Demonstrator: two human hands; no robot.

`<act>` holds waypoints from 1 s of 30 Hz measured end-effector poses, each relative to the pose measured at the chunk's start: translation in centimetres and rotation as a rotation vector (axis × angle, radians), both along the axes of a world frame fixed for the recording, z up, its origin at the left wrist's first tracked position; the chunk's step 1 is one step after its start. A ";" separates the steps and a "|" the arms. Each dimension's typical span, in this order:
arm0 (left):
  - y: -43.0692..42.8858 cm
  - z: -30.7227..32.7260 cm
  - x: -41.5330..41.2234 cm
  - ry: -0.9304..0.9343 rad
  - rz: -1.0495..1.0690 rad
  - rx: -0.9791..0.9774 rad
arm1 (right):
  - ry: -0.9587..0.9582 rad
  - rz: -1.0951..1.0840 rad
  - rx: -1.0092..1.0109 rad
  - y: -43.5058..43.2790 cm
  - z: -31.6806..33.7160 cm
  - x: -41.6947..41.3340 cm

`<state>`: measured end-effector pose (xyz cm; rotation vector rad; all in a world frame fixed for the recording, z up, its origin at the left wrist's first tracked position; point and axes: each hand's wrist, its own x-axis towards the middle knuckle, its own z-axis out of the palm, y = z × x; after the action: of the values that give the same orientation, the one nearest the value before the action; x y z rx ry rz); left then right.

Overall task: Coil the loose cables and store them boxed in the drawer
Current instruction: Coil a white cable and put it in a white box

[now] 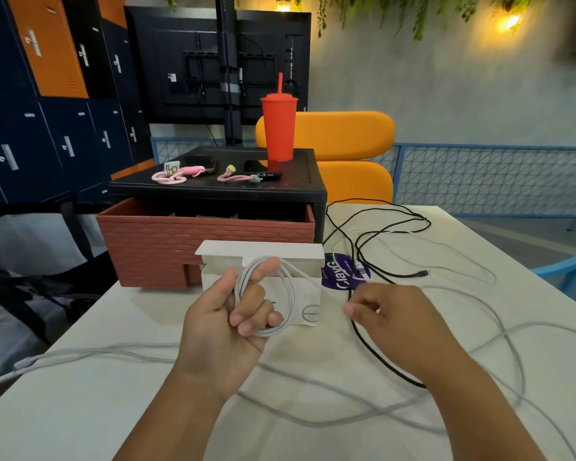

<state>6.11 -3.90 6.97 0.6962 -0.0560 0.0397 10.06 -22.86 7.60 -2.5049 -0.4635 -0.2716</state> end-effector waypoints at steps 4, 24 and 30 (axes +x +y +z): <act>-0.1 -0.2 0.0 -0.052 0.002 0.020 | 0.108 0.135 -0.150 1.4 0.3 -1.2; -1.9 -3.9 0.4 -0.397 0.367 1.527 | 0.364 0.387 -0.049 1.1 0.8 -1.7; -2.2 -2.9 0.0 -0.201 0.120 1.133 | 0.153 0.242 0.260 0.8 0.9 -1.3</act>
<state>6.12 -6.06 4.05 1.8274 -0.2392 0.2027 8.73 -22.09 8.47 -2.1719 -0.6195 -0.0409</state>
